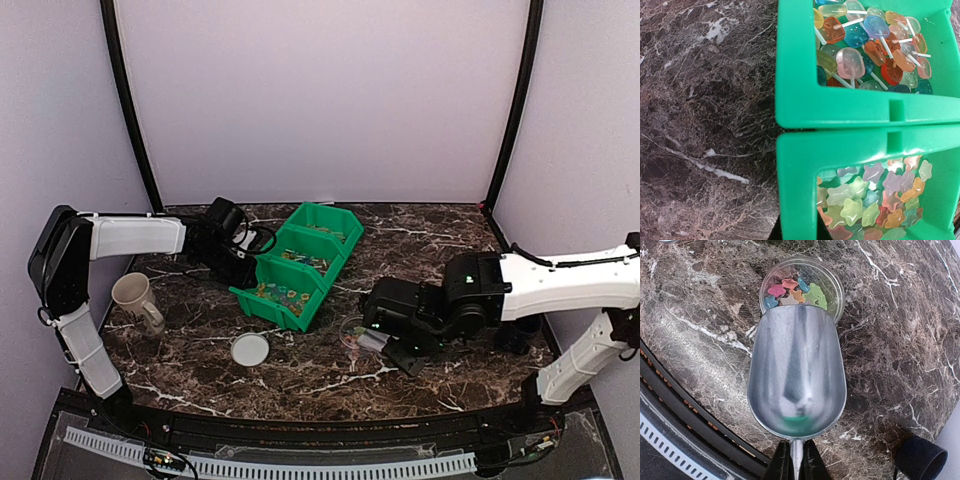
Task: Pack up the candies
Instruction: Place the fake candies in the packing bottle, then adjust the plate at the center of the board, then scoop the fake candies from the plate.
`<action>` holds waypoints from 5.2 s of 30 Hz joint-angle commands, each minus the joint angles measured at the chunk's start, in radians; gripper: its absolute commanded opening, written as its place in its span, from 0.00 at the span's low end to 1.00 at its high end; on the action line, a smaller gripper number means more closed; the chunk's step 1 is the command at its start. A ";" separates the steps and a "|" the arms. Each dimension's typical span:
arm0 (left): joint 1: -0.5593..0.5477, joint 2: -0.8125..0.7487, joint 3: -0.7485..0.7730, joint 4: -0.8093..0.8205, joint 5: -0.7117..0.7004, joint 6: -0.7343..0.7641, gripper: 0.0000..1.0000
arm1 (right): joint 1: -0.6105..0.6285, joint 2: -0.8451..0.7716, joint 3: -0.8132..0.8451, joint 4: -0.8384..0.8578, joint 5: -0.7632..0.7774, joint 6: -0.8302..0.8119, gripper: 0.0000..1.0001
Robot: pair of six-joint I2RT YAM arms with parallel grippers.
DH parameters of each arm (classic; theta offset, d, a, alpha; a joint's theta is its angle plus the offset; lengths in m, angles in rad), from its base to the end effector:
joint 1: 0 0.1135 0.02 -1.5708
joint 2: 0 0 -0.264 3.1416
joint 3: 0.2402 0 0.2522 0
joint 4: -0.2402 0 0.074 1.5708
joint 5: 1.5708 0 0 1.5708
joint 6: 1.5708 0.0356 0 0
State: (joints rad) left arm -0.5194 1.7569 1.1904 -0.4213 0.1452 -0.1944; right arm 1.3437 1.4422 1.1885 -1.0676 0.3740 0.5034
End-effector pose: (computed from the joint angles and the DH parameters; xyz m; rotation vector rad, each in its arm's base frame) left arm 0.3168 -0.1871 0.2009 0.4782 2.5651 -0.4512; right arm 0.0723 0.2550 0.2681 -1.0409 2.4868 -0.0379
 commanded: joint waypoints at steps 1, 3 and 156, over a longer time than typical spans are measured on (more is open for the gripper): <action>0.005 -0.094 0.064 0.128 0.052 0.003 0.00 | 0.010 0.027 0.060 -0.059 0.003 -0.024 0.00; 0.005 -0.093 0.064 0.128 0.051 0.003 0.00 | 0.005 0.044 0.081 -0.076 0.005 -0.030 0.00; -0.020 -0.105 0.013 0.197 0.038 0.018 0.00 | -0.239 0.819 0.932 -0.113 -0.195 -0.757 0.00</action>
State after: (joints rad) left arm -0.5423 1.7191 1.1141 -0.3878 0.1192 -0.1642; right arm 1.0981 2.1998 2.0769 -1.1431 0.2398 -0.2340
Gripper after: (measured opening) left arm 0.096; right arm 0.085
